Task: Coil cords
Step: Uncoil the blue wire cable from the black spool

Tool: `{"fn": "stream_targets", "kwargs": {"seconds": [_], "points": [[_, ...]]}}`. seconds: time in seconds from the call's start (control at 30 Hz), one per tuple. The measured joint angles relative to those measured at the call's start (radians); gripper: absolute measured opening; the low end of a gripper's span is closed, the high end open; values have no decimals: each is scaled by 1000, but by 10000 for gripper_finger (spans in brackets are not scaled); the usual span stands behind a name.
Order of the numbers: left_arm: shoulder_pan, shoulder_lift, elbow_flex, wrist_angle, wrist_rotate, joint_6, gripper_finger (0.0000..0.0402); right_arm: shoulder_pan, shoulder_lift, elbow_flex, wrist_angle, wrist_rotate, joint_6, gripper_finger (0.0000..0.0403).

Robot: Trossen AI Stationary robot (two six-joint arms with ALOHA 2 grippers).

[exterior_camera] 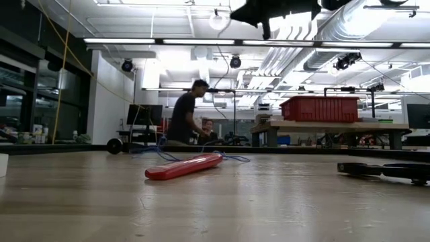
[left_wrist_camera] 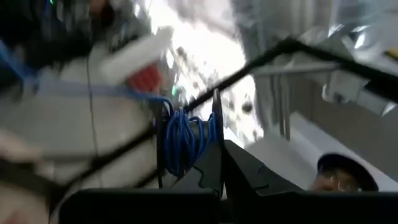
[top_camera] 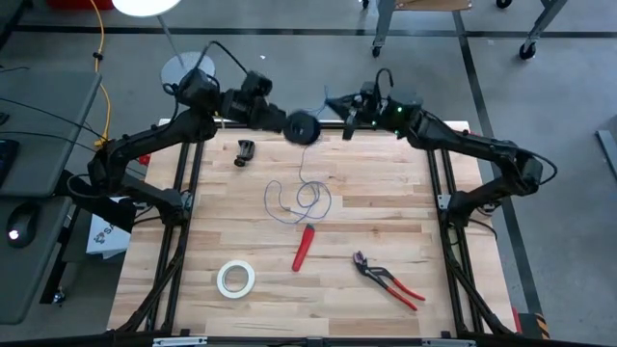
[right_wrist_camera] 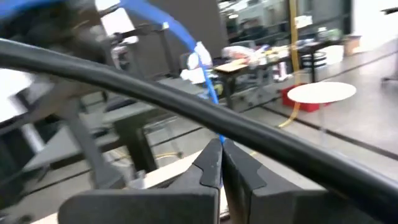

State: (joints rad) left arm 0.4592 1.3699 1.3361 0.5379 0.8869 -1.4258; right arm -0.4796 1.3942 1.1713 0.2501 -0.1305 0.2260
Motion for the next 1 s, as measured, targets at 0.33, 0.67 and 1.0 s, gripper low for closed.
{"fn": "stream_targets", "kwargs": {"seconds": [0.33, 0.67, 1.0], "points": [[40, -2, 0, -672, 79, 469, 0, -115, -210, 0, -149, -89, 2, 0], [228, -2, -2, -658, -353, 795, 0, 7, -381, 0, -471, -107, 1, 0], [269, -4, -1, -17, -348, 364, 0, 172, -277, 0, -560, -79, -18, 0]]}}
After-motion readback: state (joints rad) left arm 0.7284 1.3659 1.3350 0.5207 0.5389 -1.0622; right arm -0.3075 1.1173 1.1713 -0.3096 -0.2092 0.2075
